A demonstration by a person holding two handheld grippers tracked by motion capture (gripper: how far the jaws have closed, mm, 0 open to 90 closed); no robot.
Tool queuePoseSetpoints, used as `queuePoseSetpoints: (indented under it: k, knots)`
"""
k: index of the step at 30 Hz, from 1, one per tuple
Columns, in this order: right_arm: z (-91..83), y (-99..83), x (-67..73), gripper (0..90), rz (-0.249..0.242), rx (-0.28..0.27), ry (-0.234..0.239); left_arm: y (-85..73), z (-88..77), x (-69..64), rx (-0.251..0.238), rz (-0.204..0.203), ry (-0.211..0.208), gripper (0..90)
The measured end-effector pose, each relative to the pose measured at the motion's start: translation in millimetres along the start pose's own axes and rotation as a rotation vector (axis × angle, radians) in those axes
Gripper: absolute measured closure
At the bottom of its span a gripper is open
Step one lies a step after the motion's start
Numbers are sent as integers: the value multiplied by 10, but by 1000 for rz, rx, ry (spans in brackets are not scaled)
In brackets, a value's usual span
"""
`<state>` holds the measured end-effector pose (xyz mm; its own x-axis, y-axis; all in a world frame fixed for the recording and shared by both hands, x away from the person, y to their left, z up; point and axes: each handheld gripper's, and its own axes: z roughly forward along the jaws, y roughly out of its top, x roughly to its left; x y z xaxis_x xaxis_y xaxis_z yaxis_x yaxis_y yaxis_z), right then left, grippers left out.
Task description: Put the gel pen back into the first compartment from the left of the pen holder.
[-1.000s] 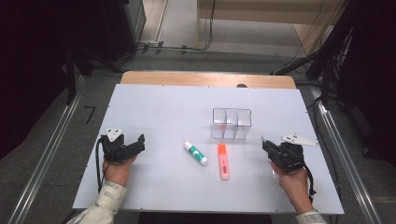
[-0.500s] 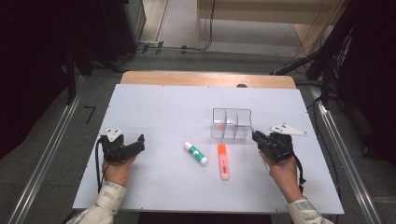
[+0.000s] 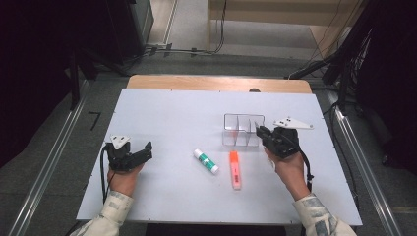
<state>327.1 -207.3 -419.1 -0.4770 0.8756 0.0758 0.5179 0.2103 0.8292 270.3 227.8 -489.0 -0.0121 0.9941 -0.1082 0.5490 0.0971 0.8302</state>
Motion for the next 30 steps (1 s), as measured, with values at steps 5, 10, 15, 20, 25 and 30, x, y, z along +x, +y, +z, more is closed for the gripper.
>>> queuePoseSetpoints:
  k: [5, 10, 15, 20, 25, 30]
  knots:
    - [53, 98, 4, 788, 7, -9, 8, -2, 6, -4, 4, 2, -1, 140]
    - [116, 191, 55, 788, -5, -12, 14, -2, 8, 0, 4, 0, -2, 140]
    - [189, 280, 115, 787, -14, -6, 19, -2, 7, 2, 3, -4, -3, 140]
    - [251, 360, 165, 788, -25, -1, 23, -1, 6, 9, 2, -2, -1, 140]
    - [303, 455, 215, 788, -29, -7, 30, 0, 6, 10, 3, -2, -2, 140]
    - [363, 536, 252, 788, -37, -4, 34, -1, 7, 13, 5, -1, -4, 140]
